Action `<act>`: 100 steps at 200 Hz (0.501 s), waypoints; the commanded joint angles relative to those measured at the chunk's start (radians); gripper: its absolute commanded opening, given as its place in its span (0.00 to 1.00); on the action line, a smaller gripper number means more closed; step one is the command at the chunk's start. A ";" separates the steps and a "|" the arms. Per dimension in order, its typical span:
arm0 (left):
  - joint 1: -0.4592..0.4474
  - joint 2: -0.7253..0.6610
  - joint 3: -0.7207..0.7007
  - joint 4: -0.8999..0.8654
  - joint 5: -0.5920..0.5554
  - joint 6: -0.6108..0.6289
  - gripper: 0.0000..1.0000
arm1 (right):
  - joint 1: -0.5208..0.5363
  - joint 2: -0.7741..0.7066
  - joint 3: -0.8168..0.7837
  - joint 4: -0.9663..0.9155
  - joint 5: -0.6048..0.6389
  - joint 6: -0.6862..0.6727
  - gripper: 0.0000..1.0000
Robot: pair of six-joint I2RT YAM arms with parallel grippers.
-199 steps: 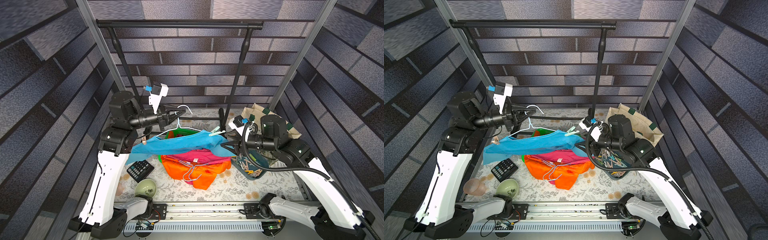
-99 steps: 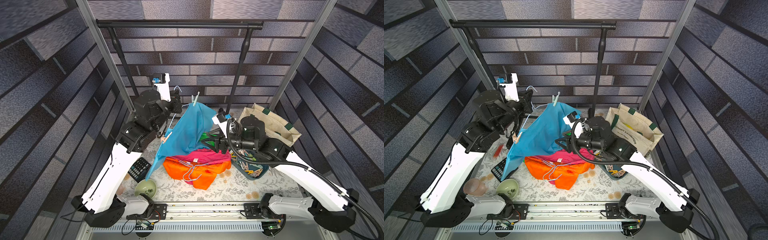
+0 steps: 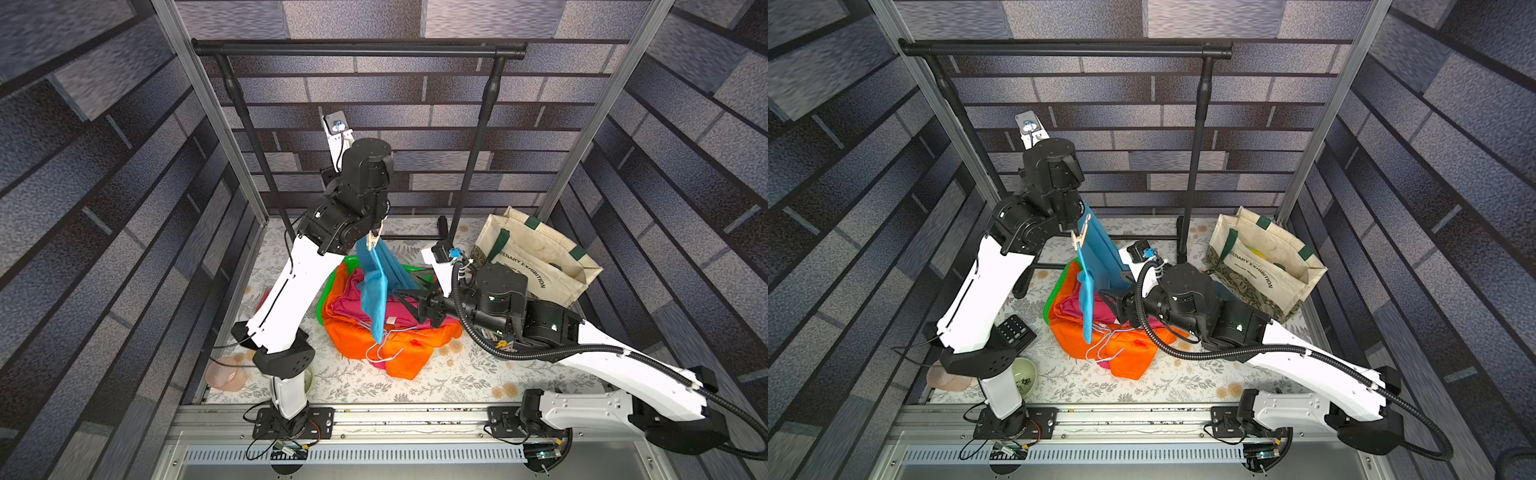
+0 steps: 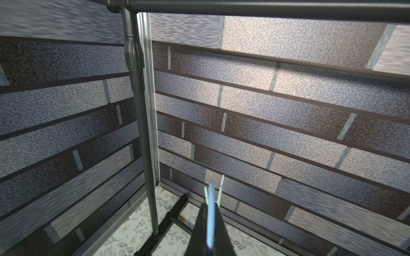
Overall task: Use clothespins to secure the t-shirt on both sides of the hanger
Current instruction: Hang the hanger on the clothesline.
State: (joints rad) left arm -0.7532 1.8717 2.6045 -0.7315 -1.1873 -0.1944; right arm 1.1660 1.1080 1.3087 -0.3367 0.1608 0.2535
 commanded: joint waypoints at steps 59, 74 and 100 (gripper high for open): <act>-0.049 0.129 0.250 -0.159 -0.152 0.037 0.00 | 0.009 0.150 0.169 0.035 0.198 -0.078 0.58; -0.050 0.127 0.248 -0.167 -0.145 0.026 0.00 | 0.008 0.167 0.181 0.038 0.236 -0.082 0.46; -0.049 0.129 0.248 -0.172 -0.118 0.015 0.00 | 0.008 0.195 0.199 0.041 0.261 -0.080 0.24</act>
State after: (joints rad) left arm -0.8028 2.0193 2.8277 -0.8829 -1.2984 -0.1650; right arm 1.1671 1.2896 1.4631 -0.3248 0.3515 0.1806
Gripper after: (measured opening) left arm 0.062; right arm 0.324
